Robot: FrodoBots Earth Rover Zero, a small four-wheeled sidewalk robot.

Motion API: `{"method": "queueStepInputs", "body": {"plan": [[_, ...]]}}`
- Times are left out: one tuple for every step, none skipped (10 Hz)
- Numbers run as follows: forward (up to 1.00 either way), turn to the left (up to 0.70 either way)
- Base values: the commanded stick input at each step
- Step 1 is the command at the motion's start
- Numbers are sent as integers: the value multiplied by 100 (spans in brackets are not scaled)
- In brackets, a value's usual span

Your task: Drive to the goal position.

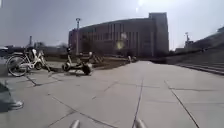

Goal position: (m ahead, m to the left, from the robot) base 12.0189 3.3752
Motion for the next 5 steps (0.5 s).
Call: {"method": "queueStepInputs", "body": {"plan": [[100, -12], [100, -7], [100, -1], [100, -19], [100, -17]]}}
